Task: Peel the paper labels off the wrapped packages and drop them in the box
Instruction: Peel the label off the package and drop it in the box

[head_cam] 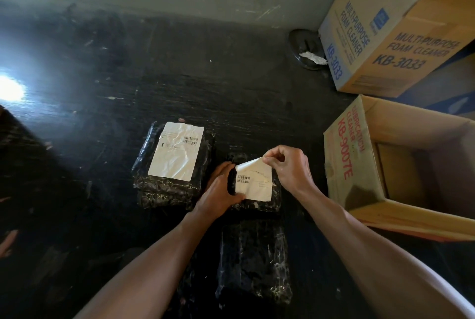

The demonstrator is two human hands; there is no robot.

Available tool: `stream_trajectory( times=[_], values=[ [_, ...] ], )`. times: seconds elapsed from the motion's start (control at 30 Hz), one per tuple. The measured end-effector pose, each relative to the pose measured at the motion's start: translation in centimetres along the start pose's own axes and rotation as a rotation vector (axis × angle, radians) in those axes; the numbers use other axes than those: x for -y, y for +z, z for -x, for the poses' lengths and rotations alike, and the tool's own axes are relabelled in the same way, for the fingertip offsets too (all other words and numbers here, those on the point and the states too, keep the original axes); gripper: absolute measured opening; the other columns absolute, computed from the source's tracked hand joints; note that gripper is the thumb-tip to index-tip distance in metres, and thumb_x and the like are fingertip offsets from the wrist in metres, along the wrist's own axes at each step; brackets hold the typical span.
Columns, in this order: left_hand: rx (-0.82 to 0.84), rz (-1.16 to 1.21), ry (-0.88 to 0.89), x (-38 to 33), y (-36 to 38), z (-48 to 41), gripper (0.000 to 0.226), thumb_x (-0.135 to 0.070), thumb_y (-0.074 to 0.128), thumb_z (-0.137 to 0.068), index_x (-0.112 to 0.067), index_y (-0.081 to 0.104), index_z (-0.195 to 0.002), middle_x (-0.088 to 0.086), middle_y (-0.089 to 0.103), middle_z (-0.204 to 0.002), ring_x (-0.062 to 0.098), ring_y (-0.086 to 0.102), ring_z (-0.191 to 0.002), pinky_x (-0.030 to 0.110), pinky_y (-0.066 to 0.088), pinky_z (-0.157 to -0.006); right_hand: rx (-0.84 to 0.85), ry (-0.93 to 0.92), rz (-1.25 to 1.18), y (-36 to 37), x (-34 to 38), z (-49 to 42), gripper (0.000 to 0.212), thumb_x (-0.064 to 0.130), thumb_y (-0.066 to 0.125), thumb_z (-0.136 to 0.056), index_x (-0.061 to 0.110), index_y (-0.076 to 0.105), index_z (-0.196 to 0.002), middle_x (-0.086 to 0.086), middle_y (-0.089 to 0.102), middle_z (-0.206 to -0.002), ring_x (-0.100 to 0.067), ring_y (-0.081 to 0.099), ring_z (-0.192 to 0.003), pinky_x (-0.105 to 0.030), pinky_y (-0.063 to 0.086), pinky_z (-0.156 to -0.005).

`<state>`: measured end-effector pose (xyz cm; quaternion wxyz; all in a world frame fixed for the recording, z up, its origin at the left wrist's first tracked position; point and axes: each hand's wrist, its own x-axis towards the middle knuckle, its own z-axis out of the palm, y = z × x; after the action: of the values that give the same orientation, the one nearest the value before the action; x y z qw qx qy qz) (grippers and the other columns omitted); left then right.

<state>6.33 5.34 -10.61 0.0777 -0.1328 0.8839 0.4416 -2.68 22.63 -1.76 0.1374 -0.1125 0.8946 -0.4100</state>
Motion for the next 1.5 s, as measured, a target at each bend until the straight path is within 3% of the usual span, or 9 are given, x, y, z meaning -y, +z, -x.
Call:
stream_trajectory(
  times=[0.47, 0.83, 1.0, 1.2, 1.5],
  values=[
    [-0.049, -0.030, 0.008, -0.1, 0.3, -0.3, 0.095, -0.028, 0.084, -0.072, -0.010, 0.034, -0.151, 0.002, 0.027, -0.158, 0.014, 0.026, -0.144, 0.018, 0.018, -0.111, -0.096, -0.053, -0.053, -1.1, 0.1, 2.1, 0.011, 0.014, 0.073, -0.090, 0.025, 0.073, -0.092, 0.015, 0.070, -0.091, 0.007, 0.065, -0.090, -0.013, 0.051, -0.078],
    [-0.036, -0.009, -0.010, -0.1, 0.4, -0.2, 0.096, -0.030, 0.083, -0.074, -0.013, 0.030, -0.153, -0.002, 0.024, -0.160, 0.013, 0.025, -0.145, 0.026, 0.021, -0.115, -0.129, -0.012, -0.112, -1.3, 0.4, 3.2, 0.011, 0.012, 0.073, -0.089, 0.022, 0.073, -0.092, 0.012, 0.071, -0.093, 0.000, 0.067, -0.093, -0.019, 0.052, -0.084],
    [0.028, 0.026, 0.100, 0.3, 0.3, 0.0, 0.089, -0.028, 0.081, -0.078, -0.020, 0.033, -0.152, -0.010, 0.023, -0.160, 0.007, 0.019, -0.146, 0.028, 0.017, -0.119, -0.102, 0.039, -0.092, -2.1, -0.2, 2.3, 0.012, 0.012, 0.072, -0.090, 0.024, 0.072, -0.090, 0.010, 0.071, -0.093, -0.003, 0.069, -0.091, -0.028, 0.058, -0.088],
    [0.121, 0.038, 0.153, 0.8, -0.3, -1.0, 0.080, -0.029, 0.082, -0.077, -0.019, 0.043, -0.146, -0.008, 0.032, -0.156, 0.009, 0.016, -0.146, 0.038, 0.015, -0.121, -0.110, 0.065, -0.101, -2.0, -0.7, 1.6, 0.010, 0.012, 0.071, -0.091, 0.023, 0.071, -0.092, 0.009, 0.070, -0.095, -0.004, 0.068, -0.092, -0.027, 0.058, -0.085],
    [0.139, -0.050, 0.259, 1.9, 0.3, -1.1, 0.083, -0.030, 0.083, -0.077, -0.014, 0.042, -0.147, -0.005, 0.033, -0.156, 0.011, 0.013, -0.147, 0.028, 0.009, -0.119, -0.134, 0.070, -0.120, -2.2, -1.3, 1.6, 0.005, 0.013, 0.071, -0.092, 0.017, 0.073, -0.093, 0.005, 0.072, -0.097, -0.007, 0.070, -0.094, -0.030, 0.061, -0.085]
  ],
)
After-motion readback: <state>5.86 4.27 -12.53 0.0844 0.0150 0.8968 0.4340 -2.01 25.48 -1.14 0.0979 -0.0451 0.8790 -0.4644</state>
